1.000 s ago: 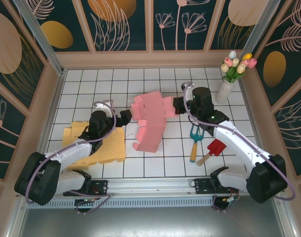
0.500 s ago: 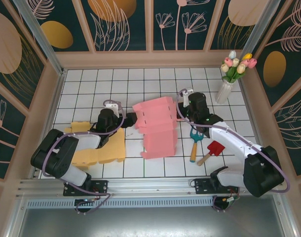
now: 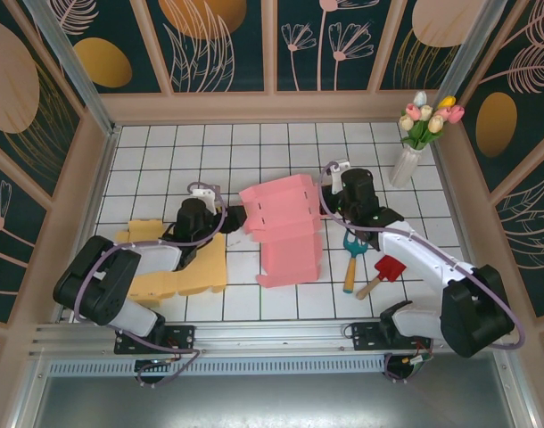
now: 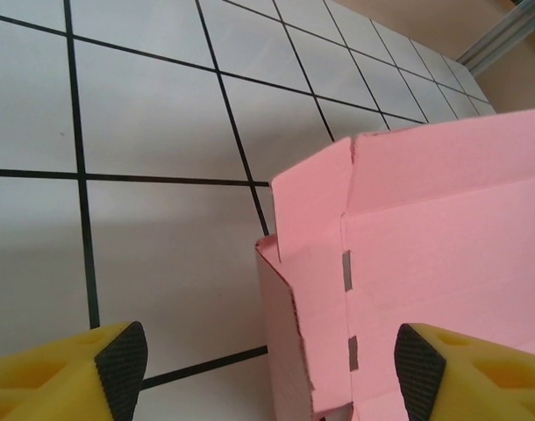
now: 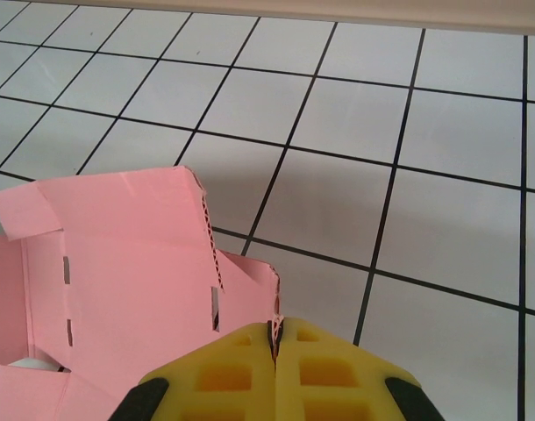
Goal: Fold the paper box
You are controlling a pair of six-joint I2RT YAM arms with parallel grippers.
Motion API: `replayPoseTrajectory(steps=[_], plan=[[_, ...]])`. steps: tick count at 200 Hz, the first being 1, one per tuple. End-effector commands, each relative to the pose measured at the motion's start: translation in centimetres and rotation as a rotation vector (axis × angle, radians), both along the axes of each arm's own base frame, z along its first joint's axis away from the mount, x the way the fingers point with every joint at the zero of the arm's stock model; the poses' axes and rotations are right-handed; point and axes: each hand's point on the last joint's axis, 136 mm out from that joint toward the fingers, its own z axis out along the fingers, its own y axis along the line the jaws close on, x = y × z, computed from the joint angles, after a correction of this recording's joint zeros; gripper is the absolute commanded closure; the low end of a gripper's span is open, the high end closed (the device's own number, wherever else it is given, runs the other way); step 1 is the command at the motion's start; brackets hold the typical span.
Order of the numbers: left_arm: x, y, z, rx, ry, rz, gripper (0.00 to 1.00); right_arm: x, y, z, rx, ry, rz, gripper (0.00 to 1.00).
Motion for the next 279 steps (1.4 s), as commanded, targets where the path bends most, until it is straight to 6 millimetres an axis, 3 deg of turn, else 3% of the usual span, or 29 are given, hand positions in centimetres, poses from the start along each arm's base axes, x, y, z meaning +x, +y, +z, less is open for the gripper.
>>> replayPoseTrajectory(steps=[1,96,113,125,138,144,165,179,206,223,235,257,279], plan=[[0.2,-0.8,1.0,0.024,-0.026,-0.019,0.25,0.1,-0.3,1.0,0.01,-0.048,-0.012,1.0],[1.3,-2.1,-1.7,0.105,0.033,-0.017,0.45,-0.2,-0.2,1.5,0.026,-0.049,-0.008,1.0],[1.4,-2.8,-1.1,0.083,0.026,-0.039,0.57,-0.1,-0.2,1.7,0.026,-0.051,-0.009,1.0],[1.5,-3.0,-0.5,0.072,0.011,-0.043,0.75,-0.1,-0.2,1.6,0.026,-0.047,-0.009,1.0],[1.6,-3.2,0.5,0.059,-0.009,-0.05,1.0,0.0,-0.1,1.9,0.027,-0.045,-0.01,1.0],[1.5,-3.2,0.8,0.055,-0.014,-0.051,1.0,0.0,-0.1,2.0,0.028,-0.042,-0.011,0.99],[1.3,-2.7,2.3,0.058,-0.053,-0.035,1.0,0.2,0.1,3.5,0.034,-0.054,-0.015,0.84],[1.2,-1.8,3.1,0.094,-0.087,0.008,1.0,1.1,-1.1,5.2,0.022,-0.075,-0.1,0.73],[0.6,-1.2,4.4,0.165,-0.162,0.046,1.0,2.7,-2.8,10.7,0.024,-0.168,-0.223,0.66],[0.4,-0.9,5.1,0.198,-0.193,0.069,1.0,2.8,-1.3,14.3,0.016,-0.254,-0.115,0.65],[0.1,-0.6,5.6,0.21,-0.206,0.077,1.0,2.1,0.9,15.3,-0.025,-0.306,0.058,0.62],[-1.0,-1.0,7.0,0.216,-0.271,0.033,1.0,-1.0,5.9,13.6,-0.225,-0.397,0.535,0.52],[-2.7,-1.4,8.2,0.227,-0.349,-0.023,1.0,-2.7,7.3,10.7,-0.476,-0.44,0.826,0.49]])
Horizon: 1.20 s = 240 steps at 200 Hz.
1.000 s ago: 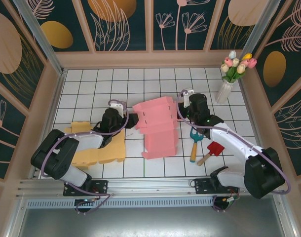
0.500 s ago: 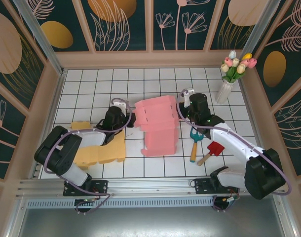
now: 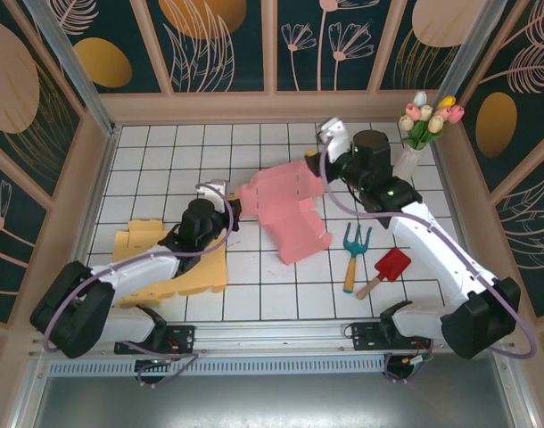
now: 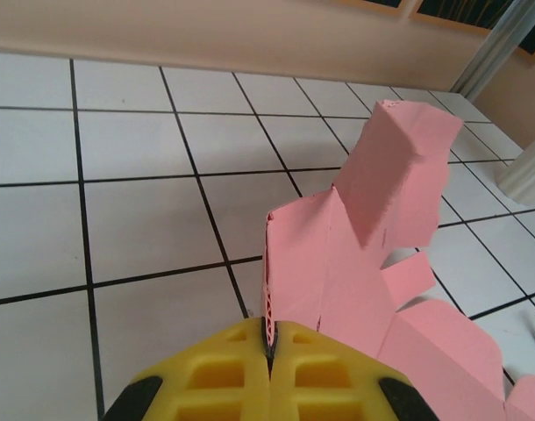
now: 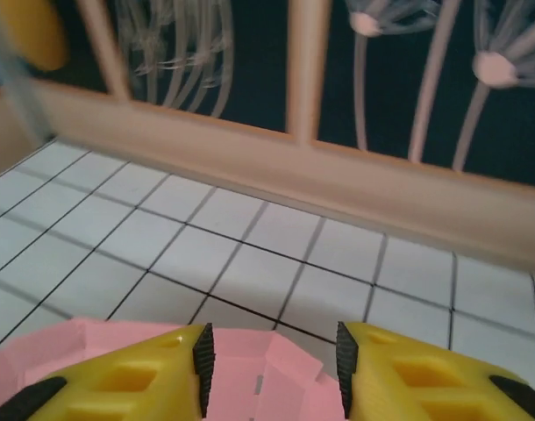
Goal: Fold the paper box
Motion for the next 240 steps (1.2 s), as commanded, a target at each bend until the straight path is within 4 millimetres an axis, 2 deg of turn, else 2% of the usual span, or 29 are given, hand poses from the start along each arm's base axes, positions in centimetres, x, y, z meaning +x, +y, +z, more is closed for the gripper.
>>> replayPoseTrajectory(steps=[1,28,68,104,133,165,205,240], plan=[[-1.5,0.0,1.2,0.057,-0.089,-0.046,1.0,-3.5,3.3,-3.8,-0.356,-0.102,0.438,0.49],[-2.6,0.7,2.0,0.047,-0.144,-0.052,1.0,-4.6,2.9,-7.3,-0.596,-0.144,0.633,0.46],[-3.1,1.1,2.1,0.064,-0.173,-0.057,1.0,-3.1,2.1,-9.0,-0.728,-0.154,0.637,0.45],[-3.6,0.7,1.2,0.066,-0.177,-0.098,1.0,-2.3,3.0,-8.8,-0.716,-0.198,0.649,0.46],[-3.9,0.5,1.3,0.057,-0.188,-0.119,1.0,-1.3,3.6,-9.0,-0.704,-0.197,0.659,0.48],[-4.4,0.3,1.4,0.044,-0.2,-0.14,1.0,-0.2,4.1,-10.6,-0.713,-0.159,0.677,0.48],[-4.7,0.1,1.5,0.04,-0.209,-0.159,1.0,1.1,3.7,-12.9,-0.73,-0.086,0.689,0.51],[-4.8,-0.1,1.4,0.041,-0.212,-0.174,1.0,1.9,3.0,-13.5,-0.73,-0.074,0.686,0.51]])
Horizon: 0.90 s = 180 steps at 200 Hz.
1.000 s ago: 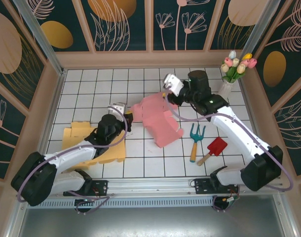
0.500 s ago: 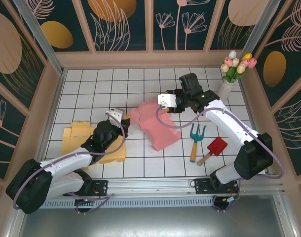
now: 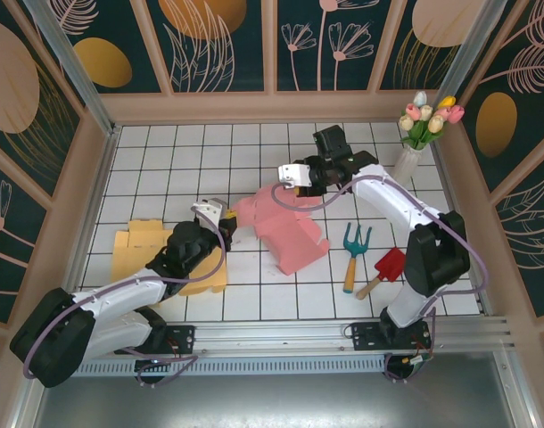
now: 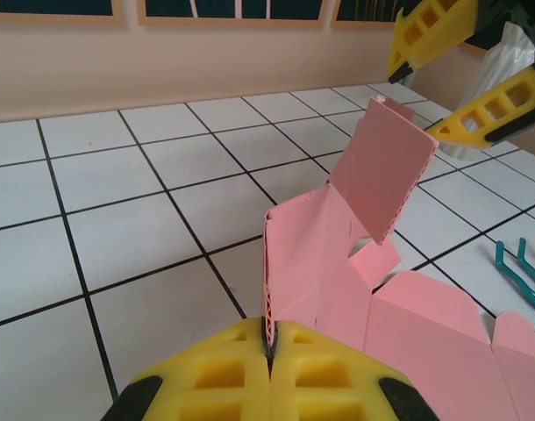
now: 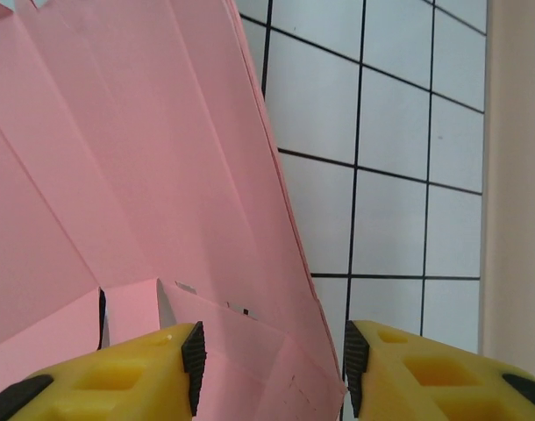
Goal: Fold the paper box
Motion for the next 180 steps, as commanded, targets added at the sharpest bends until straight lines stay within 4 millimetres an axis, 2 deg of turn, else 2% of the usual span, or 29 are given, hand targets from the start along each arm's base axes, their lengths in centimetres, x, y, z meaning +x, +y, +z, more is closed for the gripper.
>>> replayPoseTrajectory(steps=[1,17,34,77,120,180], plan=[[-0.3,-0.6,1.2,-0.024,-0.054,-0.035,1.0,0.3,-0.1,0.8,0.014,-0.003,0.032,0.52],[-0.3,-0.7,1.1,-0.023,-0.053,-0.042,1.0,0.5,-0.5,0.5,0.009,0.004,0.031,0.52],[-0.4,-0.8,1.0,-0.021,-0.051,-0.048,1.0,0.7,-0.8,0.1,0.004,0.015,0.029,0.57],[-0.6,-1.0,1.2,-0.027,-0.059,-0.066,1.0,1.2,-1.2,-0.4,0.002,0.025,0.026,0.59],[-0.7,-1.1,1.2,-0.027,-0.061,-0.077,1.0,1.1,-1.0,-1.2,-0.001,0.06,0.041,0.61],[-0.5,-1.2,0.9,-0.02,-0.054,-0.075,1.0,0.7,-1.2,-1.6,-0.02,0.079,0.055,0.68]])
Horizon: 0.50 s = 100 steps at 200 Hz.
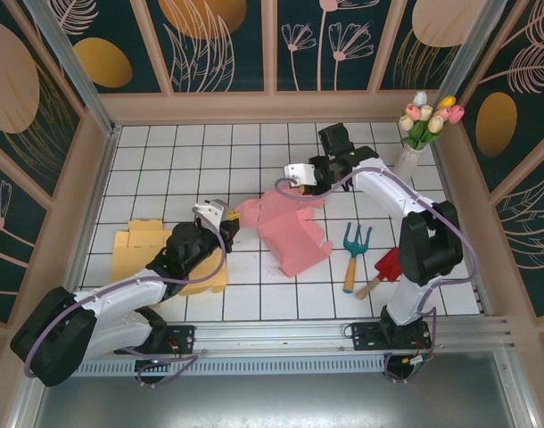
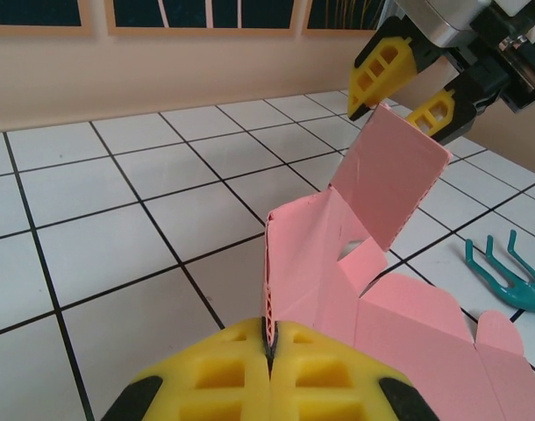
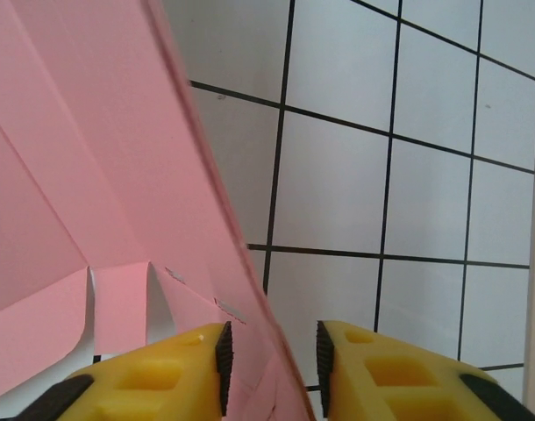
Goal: Fold the paper box
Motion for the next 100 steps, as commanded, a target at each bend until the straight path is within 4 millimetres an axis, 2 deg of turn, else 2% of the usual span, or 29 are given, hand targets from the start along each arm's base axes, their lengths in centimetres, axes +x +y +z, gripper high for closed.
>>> replayPoseTrajectory(steps=[1,30,60,72,100], plan=[[0.0,-0.4,0.7,-0.006,-0.037,-0.017,1.0,-0.3,0.2,0.8,0.015,0.011,0.041,0.69],[0.0,-0.4,0.6,-0.005,-0.036,-0.016,1.0,-0.4,0.3,1.1,0.02,0.015,0.047,0.77],[0.3,-0.1,0.5,0.001,-0.03,0.006,1.0,-0.8,0.3,1.5,0.014,0.033,0.048,0.96],[0.5,0.1,0.5,0.002,-0.031,0.026,1.0,-0.8,0.1,1.8,0.011,0.042,0.034,1.0],[0.9,0.9,2.1,-0.031,-0.035,0.077,0.76,-0.5,-0.5,2.5,-0.009,0.061,-0.031,1.0]])
